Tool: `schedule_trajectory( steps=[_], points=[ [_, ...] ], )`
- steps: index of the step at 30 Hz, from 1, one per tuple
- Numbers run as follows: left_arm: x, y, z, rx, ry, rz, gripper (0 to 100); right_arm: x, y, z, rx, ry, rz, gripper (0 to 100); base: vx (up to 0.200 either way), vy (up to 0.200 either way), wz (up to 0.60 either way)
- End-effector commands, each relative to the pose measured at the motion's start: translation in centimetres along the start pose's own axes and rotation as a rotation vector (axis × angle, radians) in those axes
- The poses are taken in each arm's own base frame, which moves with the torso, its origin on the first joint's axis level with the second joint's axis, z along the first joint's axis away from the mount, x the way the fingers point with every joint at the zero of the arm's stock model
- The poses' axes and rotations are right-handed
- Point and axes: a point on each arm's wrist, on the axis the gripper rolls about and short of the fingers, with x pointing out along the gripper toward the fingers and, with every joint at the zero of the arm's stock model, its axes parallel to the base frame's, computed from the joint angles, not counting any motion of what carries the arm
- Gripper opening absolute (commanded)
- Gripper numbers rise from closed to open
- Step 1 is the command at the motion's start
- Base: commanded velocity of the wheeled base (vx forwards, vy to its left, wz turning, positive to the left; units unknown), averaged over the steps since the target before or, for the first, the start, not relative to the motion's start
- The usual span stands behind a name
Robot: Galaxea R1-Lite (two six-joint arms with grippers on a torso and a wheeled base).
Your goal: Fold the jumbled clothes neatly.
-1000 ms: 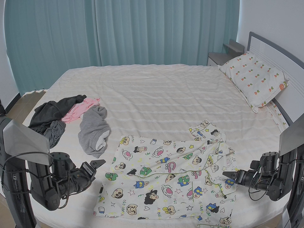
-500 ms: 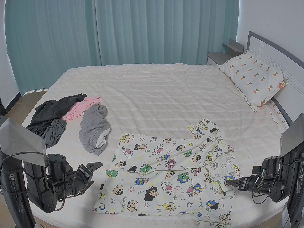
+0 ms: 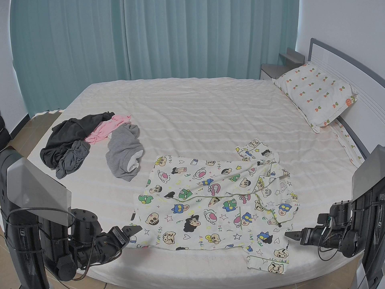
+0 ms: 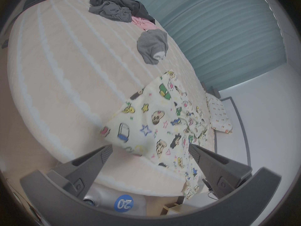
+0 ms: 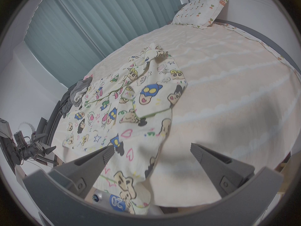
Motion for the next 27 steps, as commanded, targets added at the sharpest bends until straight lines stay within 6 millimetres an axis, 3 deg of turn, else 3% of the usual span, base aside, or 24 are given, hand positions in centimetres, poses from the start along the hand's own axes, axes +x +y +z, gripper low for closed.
schedule_trajectory(
  steps=[1, 6, 11, 17, 27],
  points=[
    [1.5, 0.4, -1.5, 0.042, -0.020, 0.075, 100, 0.1, 0.2, -0.7, -0.007, 0.036, 0.000, 100, 0.000, 0.000, 0.00],
    [3.1, 0.9, -2.9, 0.147, -0.066, 0.151, 100, 0.1, 0.4, -0.7, -0.013, 0.033, 0.006, 100, 0.000, 0.000, 0.00],
    [3.6, 0.6, -2.9, 0.162, -0.074, 0.139, 100, 0.1, 0.4, -0.7, -0.017, 0.034, 0.007, 100, 0.000, 0.000, 0.00],
    [6.1, 0.2, -3.0, 0.227, -0.138, 0.192, 100, 0.1, 0.7, -0.7, -0.026, 0.035, 0.014, 100, 0.000, 0.000, 0.00],
    [7.6, -0.7, -2.5, 0.225, -0.138, 0.197, 100, 0.2, 0.7, -0.8, -0.027, 0.036, 0.017, 100, 0.000, 0.000, 0.00]
  ],
)
